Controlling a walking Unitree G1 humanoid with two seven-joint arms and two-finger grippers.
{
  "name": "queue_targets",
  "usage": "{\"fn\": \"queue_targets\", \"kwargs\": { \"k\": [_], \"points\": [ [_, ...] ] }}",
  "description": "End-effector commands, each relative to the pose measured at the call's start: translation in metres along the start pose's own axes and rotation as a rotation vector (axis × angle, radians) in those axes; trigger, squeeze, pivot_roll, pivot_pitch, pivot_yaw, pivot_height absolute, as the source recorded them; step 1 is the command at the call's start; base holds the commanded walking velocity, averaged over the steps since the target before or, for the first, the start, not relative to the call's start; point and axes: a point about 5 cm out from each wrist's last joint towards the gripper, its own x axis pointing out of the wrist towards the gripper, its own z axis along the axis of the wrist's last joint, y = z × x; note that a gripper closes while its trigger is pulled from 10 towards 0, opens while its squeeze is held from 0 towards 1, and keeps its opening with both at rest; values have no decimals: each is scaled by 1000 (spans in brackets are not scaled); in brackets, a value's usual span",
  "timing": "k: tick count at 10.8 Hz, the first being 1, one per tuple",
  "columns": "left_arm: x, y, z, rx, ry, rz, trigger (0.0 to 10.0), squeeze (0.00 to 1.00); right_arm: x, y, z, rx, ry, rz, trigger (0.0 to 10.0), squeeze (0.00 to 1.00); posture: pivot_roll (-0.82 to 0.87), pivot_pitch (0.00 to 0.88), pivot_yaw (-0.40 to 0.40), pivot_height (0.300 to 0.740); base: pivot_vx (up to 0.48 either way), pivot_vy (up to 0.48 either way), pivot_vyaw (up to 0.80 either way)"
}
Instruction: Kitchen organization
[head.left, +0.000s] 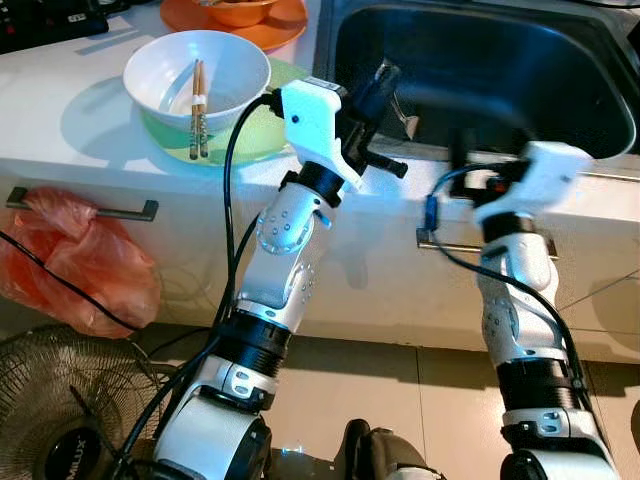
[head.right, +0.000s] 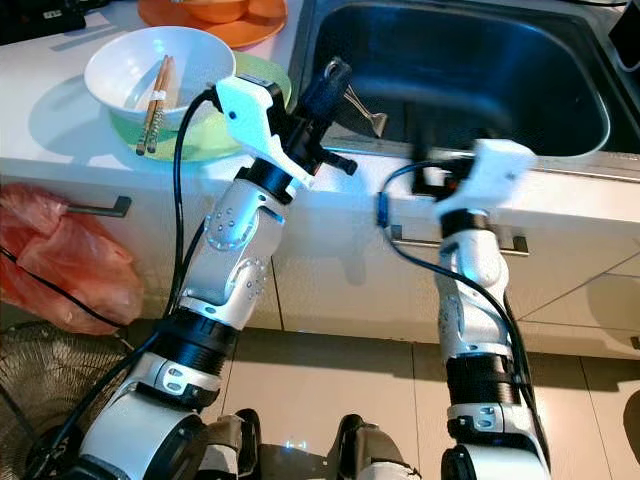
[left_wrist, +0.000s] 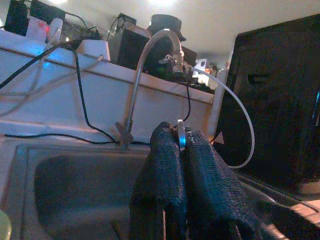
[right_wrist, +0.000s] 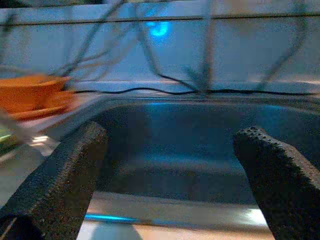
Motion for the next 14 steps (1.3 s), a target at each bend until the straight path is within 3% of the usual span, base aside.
{"fn": "queue_targets", "kwargs": {
  "k": [1, 3, 8, 14],
  "points": [
    [17, -29, 5, -61, -40, -77, 10000, 0, 3, 10, 9, -8, -32, 80, 10000, 0, 98, 210, -34, 740, 0, 0, 0],
    [20, -28, 6, -52, -51, -85, 10000, 0, 2, 23, 12, 14, -47, 167, 10000, 0, 96, 210, -31, 740, 0, 0, 0],
    [25, -37, 8, -45, -60, -137, 10000, 0, -2, 38, 8, 28, -24, 270, 10000, 0, 97, 213, -31, 740, 0, 0, 0],
    [15, -46, -3, -37, -1, -195, 10000, 0, 2, 38, 10, 17, -50, 224, 10000, 0, 100, 215, -26, 740, 0, 0, 0]
  ]
}}
